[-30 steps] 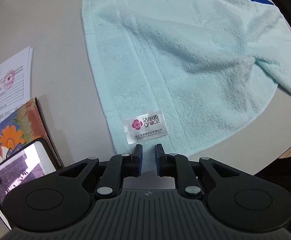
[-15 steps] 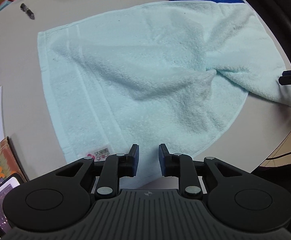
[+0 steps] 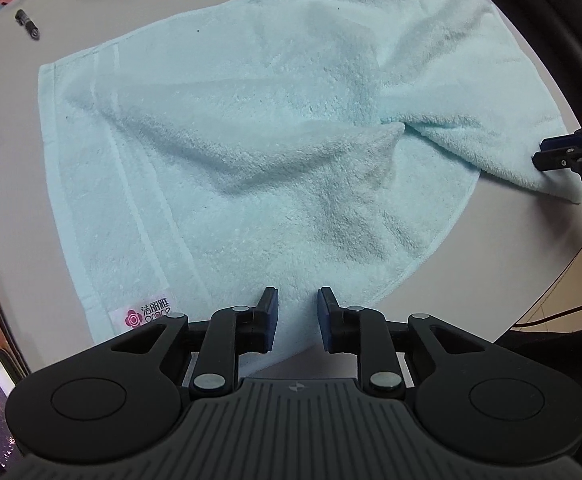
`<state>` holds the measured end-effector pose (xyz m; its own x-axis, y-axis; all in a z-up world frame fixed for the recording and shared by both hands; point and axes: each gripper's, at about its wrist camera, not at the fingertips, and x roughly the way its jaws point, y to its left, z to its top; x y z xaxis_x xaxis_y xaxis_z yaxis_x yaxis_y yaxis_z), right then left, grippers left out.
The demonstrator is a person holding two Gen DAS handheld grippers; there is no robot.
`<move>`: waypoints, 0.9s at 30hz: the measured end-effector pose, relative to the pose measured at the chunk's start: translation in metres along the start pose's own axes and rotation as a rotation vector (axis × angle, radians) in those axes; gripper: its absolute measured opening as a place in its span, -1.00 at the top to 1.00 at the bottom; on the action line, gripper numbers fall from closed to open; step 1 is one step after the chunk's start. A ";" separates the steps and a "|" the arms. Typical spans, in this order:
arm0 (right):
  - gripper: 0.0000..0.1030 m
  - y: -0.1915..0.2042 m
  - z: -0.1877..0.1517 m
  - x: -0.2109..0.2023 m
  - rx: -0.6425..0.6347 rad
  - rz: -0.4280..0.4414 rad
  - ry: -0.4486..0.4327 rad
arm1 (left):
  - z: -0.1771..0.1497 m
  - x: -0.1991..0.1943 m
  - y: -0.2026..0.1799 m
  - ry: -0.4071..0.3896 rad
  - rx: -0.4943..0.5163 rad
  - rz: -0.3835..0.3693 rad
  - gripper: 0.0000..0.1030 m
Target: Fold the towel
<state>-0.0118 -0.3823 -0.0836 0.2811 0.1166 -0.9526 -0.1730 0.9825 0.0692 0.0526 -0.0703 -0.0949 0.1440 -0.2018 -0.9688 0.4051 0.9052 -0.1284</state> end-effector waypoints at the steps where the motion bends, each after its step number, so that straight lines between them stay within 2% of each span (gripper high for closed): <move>1: 0.50 -0.001 0.000 0.000 0.002 0.001 0.001 | -0.001 0.000 0.001 0.002 -0.001 -0.001 0.52; 20: 0.52 -0.036 -0.008 -0.004 0.014 -0.052 0.031 | -0.026 -0.007 0.030 0.036 0.003 0.038 0.52; 27: 0.52 -0.044 -0.008 -0.005 0.022 -0.062 0.037 | -0.034 -0.009 0.042 0.050 -0.018 0.024 0.52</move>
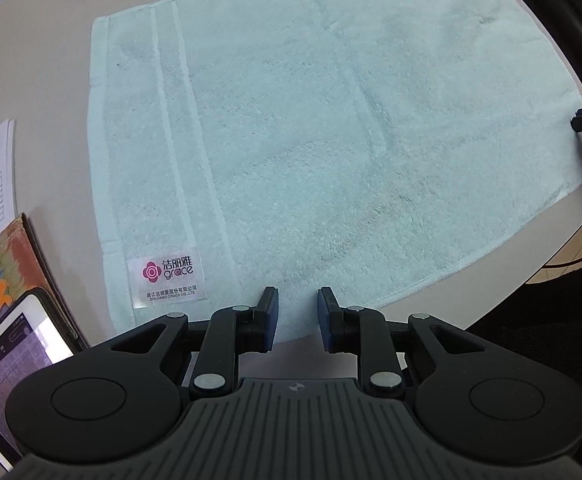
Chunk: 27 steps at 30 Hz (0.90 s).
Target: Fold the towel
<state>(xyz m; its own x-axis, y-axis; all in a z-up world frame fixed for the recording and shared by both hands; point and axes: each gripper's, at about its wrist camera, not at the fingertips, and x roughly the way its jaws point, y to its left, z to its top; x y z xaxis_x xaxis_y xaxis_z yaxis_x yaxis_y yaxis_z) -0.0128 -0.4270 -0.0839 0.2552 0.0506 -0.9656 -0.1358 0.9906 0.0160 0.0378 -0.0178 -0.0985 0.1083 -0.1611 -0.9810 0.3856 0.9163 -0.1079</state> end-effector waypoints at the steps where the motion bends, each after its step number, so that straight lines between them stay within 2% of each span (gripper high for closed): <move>1: 0.52 0.000 0.000 0.000 -0.001 -0.001 0.000 | -0.001 0.000 0.000 -0.001 -0.001 0.001 0.52; 6: 0.52 0.001 -0.001 0.000 -0.004 -0.004 0.002 | -0.005 0.001 -0.006 -0.004 -0.002 0.006 0.33; 11: 0.52 -0.002 -0.004 -0.001 0.001 -0.013 0.004 | -0.011 0.001 -0.015 -0.008 0.007 0.011 0.31; 18: 0.51 -0.007 -0.007 -0.002 0.025 -0.019 0.007 | -0.017 0.002 -0.012 -0.007 -0.048 -0.022 0.31; 22: 0.51 -0.006 -0.007 -0.003 0.031 -0.030 0.003 | -0.021 0.001 -0.023 -0.005 -0.045 -0.020 0.31; 27: 0.51 -0.005 -0.007 -0.003 0.035 -0.046 -0.008 | -0.013 0.000 -0.005 -0.009 -0.097 -0.015 0.30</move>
<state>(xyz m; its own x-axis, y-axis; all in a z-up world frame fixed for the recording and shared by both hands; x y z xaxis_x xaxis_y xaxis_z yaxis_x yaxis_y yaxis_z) -0.0197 -0.4327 -0.0826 0.2684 0.0060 -0.9633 -0.0904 0.9957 -0.0189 0.0242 -0.0175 -0.0998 0.1113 -0.1780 -0.9777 0.2973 0.9448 -0.1381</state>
